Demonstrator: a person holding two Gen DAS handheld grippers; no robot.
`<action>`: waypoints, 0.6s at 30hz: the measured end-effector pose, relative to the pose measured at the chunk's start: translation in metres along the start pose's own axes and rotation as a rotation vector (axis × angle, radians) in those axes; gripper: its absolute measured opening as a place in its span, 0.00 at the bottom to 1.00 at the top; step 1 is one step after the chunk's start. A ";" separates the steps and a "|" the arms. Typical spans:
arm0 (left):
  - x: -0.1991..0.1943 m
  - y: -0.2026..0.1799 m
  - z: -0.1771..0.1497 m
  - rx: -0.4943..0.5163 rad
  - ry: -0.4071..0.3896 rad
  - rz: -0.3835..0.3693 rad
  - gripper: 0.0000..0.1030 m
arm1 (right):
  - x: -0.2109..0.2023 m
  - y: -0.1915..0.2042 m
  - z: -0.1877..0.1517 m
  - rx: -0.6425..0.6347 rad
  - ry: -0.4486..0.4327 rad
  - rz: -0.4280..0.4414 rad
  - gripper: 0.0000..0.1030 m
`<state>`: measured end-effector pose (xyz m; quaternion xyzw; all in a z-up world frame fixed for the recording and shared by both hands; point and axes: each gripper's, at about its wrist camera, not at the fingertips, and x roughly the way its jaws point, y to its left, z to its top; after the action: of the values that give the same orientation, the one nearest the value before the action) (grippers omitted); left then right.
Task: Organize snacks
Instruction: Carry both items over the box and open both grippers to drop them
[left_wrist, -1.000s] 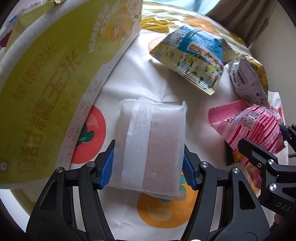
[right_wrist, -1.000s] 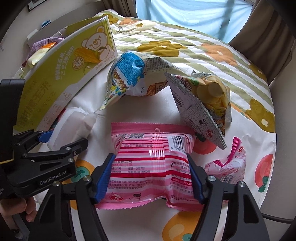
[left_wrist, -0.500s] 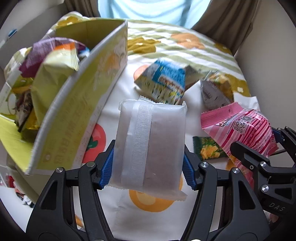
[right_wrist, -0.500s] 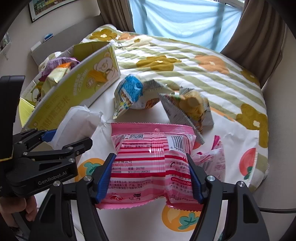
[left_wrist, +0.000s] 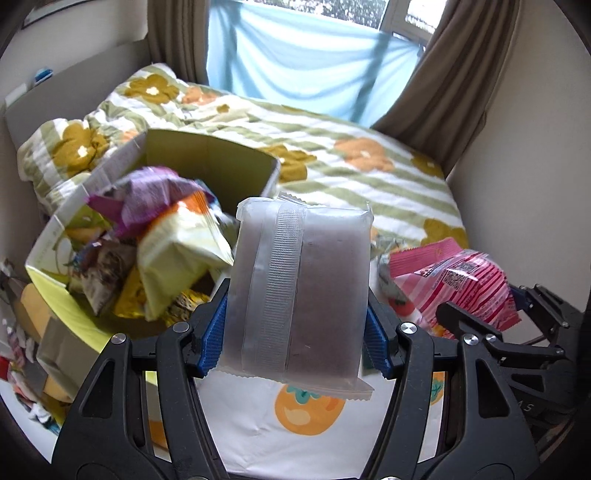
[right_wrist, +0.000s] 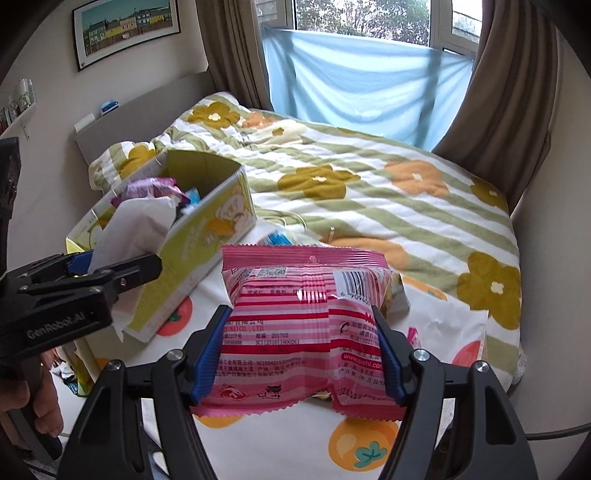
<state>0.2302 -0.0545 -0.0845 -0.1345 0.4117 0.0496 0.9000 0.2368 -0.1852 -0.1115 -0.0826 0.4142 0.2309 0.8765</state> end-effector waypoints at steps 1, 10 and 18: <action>-0.006 0.008 0.007 0.002 -0.012 -0.003 0.58 | -0.002 0.008 0.005 0.010 -0.014 0.010 0.65; -0.024 0.107 0.055 0.032 -0.032 0.021 0.58 | 0.011 0.096 0.052 0.040 -0.073 0.024 0.65; 0.003 0.195 0.070 0.098 0.053 0.017 0.58 | 0.044 0.172 0.078 0.099 -0.058 0.027 0.65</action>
<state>0.2442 0.1521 -0.0819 -0.0879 0.4384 0.0332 0.8939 0.2333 0.0075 -0.0867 -0.0267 0.4006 0.2244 0.8879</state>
